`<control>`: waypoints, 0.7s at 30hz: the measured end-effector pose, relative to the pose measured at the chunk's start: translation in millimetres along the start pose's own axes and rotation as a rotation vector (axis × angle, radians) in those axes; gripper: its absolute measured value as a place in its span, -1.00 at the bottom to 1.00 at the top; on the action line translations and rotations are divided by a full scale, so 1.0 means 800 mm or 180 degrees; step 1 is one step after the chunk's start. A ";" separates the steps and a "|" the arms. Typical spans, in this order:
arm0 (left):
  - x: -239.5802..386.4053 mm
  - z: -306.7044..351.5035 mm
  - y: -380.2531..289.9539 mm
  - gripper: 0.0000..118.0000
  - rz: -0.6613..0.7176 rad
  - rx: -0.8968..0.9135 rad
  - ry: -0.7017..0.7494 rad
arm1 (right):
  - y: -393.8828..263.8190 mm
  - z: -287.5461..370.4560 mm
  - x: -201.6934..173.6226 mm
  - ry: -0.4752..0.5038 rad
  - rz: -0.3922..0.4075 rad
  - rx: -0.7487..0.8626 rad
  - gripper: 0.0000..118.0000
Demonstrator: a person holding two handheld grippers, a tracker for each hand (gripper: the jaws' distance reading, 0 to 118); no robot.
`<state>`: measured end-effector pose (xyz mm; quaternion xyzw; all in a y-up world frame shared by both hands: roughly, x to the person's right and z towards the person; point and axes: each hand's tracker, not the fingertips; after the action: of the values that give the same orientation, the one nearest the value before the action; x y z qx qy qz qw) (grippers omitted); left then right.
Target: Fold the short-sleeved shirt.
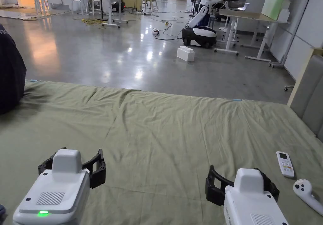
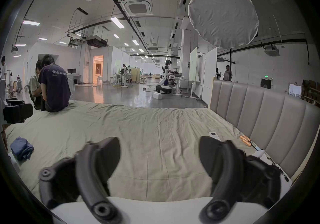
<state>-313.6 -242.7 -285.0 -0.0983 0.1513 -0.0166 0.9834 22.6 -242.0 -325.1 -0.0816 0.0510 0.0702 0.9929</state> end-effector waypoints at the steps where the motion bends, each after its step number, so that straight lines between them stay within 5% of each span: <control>1: -0.001 -0.001 0.000 0.40 0.0003 0.0005 0.0009 | 0.000 0.001 0.000 0.0016 0.0013 0.0026 0.86; 10: -0.010 -0.005 0.003 0.70 0.0169 0.0024 -0.0077 | 0.008 -0.009 -0.002 0.0067 -0.0140 0.0058 1.00; 13: -0.011 -0.005 0.003 0.72 0.0168 0.0058 -0.0117 | 0.004 -0.015 -0.005 0.0049 -0.0260 -0.0155 1.00; 17: -0.011 -0.008 0.001 0.74 0.0126 0.0061 -0.0088 | 0.007 -0.017 -0.013 0.0116 0.0072 0.0096 1.00; 21: -0.018 -0.009 0.000 0.74 0.0197 0.0049 -0.0133 | 0.006 -0.018 -0.011 0.0203 -0.0133 0.0004 1.00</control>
<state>-329.1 -242.7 -287.5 -0.0864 0.1335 0.0147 0.9872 12.2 -240.6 -338.9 -0.0843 0.0811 0.0468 0.9920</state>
